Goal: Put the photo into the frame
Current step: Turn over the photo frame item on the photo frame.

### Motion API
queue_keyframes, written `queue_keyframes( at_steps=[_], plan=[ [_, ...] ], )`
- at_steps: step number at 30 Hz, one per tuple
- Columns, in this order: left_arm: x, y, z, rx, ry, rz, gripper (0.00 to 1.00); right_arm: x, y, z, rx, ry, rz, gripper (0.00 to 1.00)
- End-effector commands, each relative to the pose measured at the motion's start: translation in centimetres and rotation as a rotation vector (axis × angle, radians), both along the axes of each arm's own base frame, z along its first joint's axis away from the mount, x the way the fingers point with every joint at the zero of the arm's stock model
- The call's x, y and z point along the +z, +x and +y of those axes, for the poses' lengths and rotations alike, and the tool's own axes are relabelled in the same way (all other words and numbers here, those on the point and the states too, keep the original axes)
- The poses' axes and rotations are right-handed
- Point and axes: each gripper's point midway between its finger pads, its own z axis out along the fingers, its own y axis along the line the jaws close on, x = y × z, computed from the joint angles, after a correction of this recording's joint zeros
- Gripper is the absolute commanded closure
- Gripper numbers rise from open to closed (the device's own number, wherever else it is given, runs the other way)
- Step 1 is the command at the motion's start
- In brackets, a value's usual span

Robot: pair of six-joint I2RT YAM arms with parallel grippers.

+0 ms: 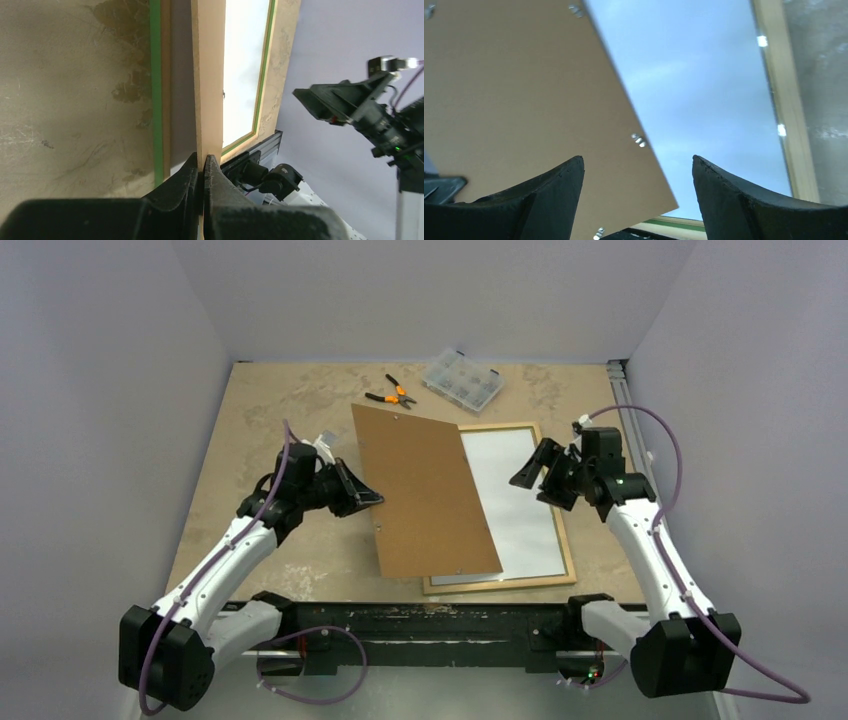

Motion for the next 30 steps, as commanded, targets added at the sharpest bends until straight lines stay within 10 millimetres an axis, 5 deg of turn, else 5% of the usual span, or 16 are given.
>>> queue_keyframes(
  at_steps=[1,8,16,30],
  plan=[
    [1.8,0.4,0.3,-0.05,-0.05,-0.093,1.0,-4.5,0.4,-4.1,-0.08,-0.038,0.091,0.22],
    [0.9,-0.1,0.9,-0.085,0.006,-0.074,1.0,-8.6,1.8,-8.2,-0.192,-0.082,0.173,0.21],
    [0.5,-0.2,0.9,-0.112,0.026,-0.069,1.0,-11.7,2.3,-9.2,-0.174,-0.135,0.239,0.22],
    [3.3,-0.4,0.7,-0.144,0.001,-0.122,1.0,-13.0,3.3,-8.2,-0.072,-0.095,0.247,0.4]
  ],
)
